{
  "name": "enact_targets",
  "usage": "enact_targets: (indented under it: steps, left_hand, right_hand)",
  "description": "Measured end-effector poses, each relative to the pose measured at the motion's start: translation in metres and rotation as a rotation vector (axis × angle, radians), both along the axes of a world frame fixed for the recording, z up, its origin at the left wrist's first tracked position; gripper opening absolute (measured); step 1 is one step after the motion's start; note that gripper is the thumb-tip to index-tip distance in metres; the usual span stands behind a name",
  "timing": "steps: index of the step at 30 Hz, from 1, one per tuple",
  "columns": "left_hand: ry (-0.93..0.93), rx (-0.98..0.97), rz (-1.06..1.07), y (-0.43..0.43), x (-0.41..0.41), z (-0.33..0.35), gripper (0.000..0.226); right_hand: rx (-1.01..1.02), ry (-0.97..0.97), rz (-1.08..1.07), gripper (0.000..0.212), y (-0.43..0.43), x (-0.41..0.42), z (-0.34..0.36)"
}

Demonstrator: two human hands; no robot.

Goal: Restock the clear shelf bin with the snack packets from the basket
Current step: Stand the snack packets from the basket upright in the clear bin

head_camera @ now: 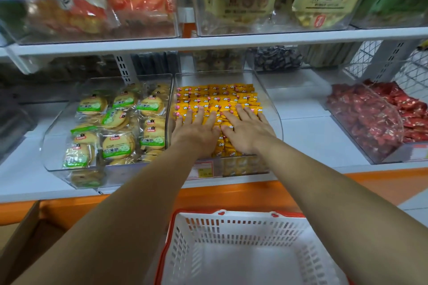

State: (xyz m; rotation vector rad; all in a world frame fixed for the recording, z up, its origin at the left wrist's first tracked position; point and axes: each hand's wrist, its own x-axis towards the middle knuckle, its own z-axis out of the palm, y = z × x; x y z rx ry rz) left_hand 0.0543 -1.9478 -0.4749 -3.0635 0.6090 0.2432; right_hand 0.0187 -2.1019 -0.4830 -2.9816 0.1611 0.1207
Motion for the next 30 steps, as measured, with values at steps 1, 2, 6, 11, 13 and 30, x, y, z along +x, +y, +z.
enact_targets:
  steps: [1,2,6,11,13,30]
  left_hand:
    - [0.008,0.003,-0.007,0.0,0.0,0.001,0.059]
    - [0.011,-0.001,-0.012,0.001,-0.001,0.002,0.059]
    - [-0.027,-0.066,-0.016,0.002,0.002,-0.002,0.06]
    - [-0.117,-0.147,0.022,-0.007,0.035,0.0,0.064]
    - [-0.088,-0.12,0.051,-0.011,0.05,0.001,0.062]
    - [-0.073,-0.188,0.125,-0.029,0.089,-0.006,0.066]
  right_hand:
    - [0.001,0.008,-0.002,0.061,-0.001,-0.001,0.0]
    - [0.004,0.015,-0.005,0.061,-0.001,-0.001,0.0]
    - [0.041,-0.012,0.003,0.062,-0.005,0.002,0.002]
    - [0.063,-0.132,0.028,0.063,-0.016,0.032,0.007]
    - [0.049,-0.071,-0.006,0.064,-0.017,0.047,0.007]
    - [0.036,-0.11,-0.131,0.068,-0.02,0.089,0.003]
